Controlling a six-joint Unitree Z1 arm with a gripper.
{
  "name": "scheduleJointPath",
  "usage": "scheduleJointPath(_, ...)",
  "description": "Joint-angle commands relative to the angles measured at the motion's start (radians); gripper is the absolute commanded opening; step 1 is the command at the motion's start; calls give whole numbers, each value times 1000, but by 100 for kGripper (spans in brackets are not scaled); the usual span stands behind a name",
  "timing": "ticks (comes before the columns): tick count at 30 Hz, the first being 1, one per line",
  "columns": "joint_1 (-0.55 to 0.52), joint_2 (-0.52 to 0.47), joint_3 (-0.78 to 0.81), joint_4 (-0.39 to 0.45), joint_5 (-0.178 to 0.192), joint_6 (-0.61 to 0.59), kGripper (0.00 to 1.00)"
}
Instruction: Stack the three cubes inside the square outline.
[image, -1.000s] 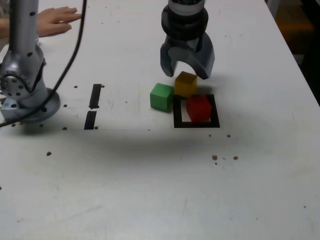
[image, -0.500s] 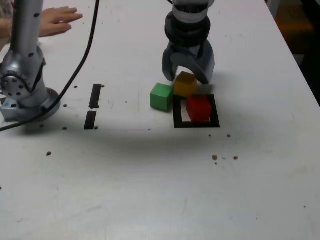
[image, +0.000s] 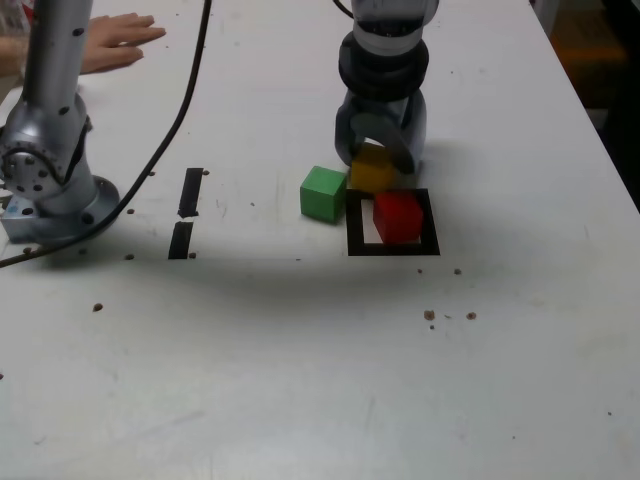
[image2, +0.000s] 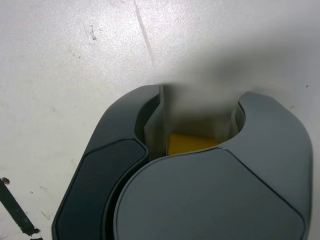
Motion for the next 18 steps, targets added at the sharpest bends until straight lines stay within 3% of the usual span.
scheduleJointPath(1,2,0,4,-9,5,-1,14)
scheduleJointPath(8,17,-20,2,12,15,-1,10)
scheduleJointPath(18,52,-171,-42,179,17,-46,10)
